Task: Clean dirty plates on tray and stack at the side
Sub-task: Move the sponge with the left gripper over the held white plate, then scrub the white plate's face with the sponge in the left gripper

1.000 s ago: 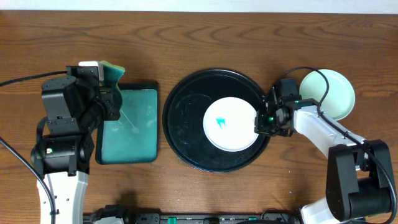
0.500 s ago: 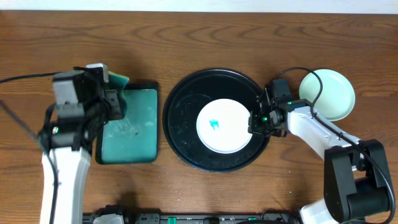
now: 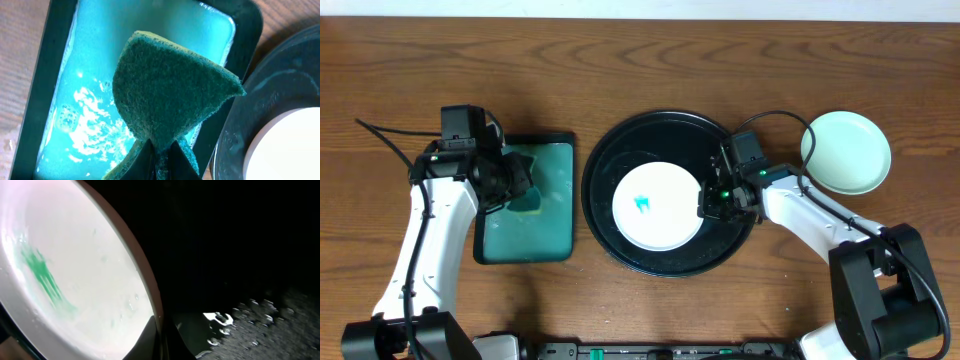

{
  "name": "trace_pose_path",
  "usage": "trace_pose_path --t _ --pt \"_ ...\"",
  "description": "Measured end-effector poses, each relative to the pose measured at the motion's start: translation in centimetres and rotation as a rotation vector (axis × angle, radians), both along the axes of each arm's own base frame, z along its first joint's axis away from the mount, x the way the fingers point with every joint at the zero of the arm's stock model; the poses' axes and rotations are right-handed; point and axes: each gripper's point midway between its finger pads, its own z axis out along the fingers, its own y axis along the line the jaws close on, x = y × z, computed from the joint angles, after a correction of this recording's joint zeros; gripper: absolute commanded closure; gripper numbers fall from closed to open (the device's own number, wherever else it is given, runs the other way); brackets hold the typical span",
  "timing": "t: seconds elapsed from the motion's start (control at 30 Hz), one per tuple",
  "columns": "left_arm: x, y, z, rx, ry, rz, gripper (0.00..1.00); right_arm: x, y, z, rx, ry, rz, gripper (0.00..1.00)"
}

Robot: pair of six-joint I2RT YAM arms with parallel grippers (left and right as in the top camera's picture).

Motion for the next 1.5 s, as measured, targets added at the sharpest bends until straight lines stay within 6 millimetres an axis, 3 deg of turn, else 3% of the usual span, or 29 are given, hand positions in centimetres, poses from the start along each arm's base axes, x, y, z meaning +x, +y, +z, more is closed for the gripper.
trace_pose_path --t 0.13,0.23,0.57,0.7,0.9,1.0,1.27,1.37,1.5 --pt "-0.8 -1.0 -0.2 -0.008 0.038 -0.015 0.93 0.1 0.4 0.1 0.006 -0.012 0.008 0.99" --pt "-0.9 -3.0 -0.2 -0.009 0.039 -0.071 0.93 0.2 0.6 0.1 0.009 -0.018 0.008 0.99" --pt "-0.7 -13.9 0.8 -0.050 -0.075 -0.331 0.93 -0.2 1.5 0.2 0.012 -0.022 0.038 0.99" --pt "-0.2 -16.9 -0.2 -0.075 -0.086 -0.358 0.93 -0.3 1.6 0.2 0.012 -0.021 0.040 0.99" --pt "-0.3 -18.9 -6.2 -0.058 0.046 -0.363 0.93 -0.3 1.6 0.2 0.012 -0.021 0.040 0.99" --pt "-0.5 -19.6 -7.9 -0.053 0.079 -0.365 0.93 -0.3 1.6 0.2 0.012 -0.020 0.040 0.99" --pt "-1.1 -21.4 -8.4 -0.084 0.102 -0.382 0.93 -0.4 1.3 -0.2 -0.010 -0.018 0.037 0.99" --pt "-1.9 -23.1 -8.3 -0.129 0.109 -0.425 0.93 -0.3 1.1 -0.3 -0.022 -0.021 0.033 0.99" --pt "-4.0 -26.9 -8.0 -0.216 0.121 -0.525 0.93 -0.3 1.1 -0.3 -0.024 -0.021 0.033 0.99"
